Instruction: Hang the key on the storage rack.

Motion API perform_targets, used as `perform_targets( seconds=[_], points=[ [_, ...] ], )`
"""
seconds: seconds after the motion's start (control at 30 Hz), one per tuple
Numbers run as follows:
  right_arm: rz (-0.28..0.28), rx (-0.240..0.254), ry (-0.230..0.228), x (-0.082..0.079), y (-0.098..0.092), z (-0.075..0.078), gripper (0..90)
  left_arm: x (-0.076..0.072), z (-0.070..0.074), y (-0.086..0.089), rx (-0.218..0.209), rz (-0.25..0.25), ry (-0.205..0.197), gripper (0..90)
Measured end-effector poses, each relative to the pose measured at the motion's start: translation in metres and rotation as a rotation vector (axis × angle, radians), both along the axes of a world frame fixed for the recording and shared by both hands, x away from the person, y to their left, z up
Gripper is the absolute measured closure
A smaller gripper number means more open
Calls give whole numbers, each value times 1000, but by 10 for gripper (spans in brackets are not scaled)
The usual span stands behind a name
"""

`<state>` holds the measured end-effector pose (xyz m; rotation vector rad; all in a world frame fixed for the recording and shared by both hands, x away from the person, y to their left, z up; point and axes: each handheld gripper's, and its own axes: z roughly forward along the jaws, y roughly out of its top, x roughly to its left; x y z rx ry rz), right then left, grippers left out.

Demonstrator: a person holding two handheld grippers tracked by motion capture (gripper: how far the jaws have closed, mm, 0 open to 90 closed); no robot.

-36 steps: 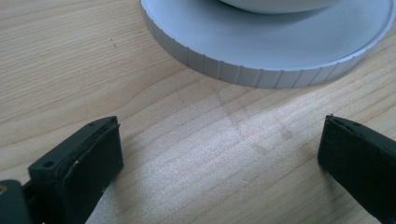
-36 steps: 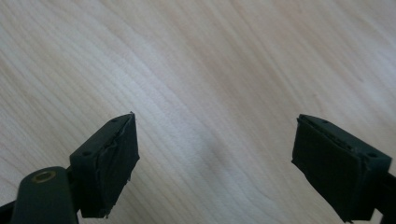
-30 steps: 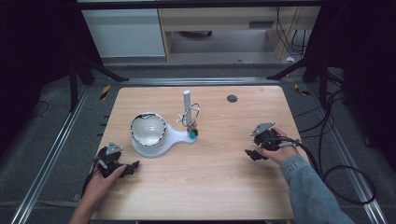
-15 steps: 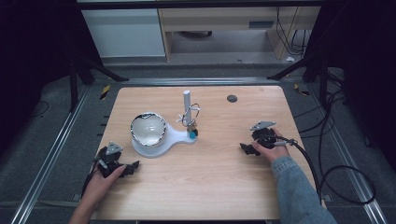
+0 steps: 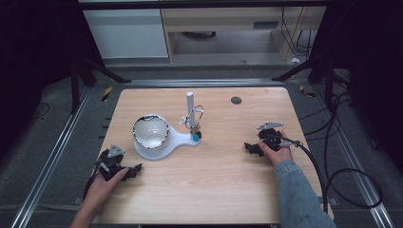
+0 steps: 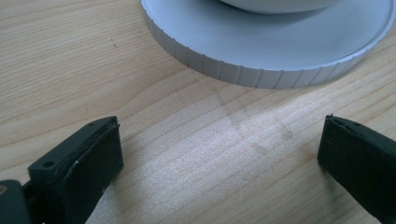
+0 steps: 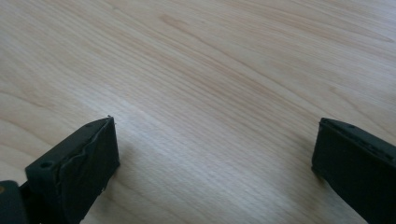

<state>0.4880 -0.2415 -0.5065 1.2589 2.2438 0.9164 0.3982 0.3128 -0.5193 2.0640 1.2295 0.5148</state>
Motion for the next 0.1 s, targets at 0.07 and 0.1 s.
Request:
perform_targets(
  seconds=[0.07, 0.1],
  points=[
    [-15, -2, 1, 2, -3, 0, 2, 0, 0, 0, 0, 0, 0, 0],
    [-17, 1, 1, 2, -3, 0, 2, 0, 0, 0, 0, 0, 0, 0]
  ],
)
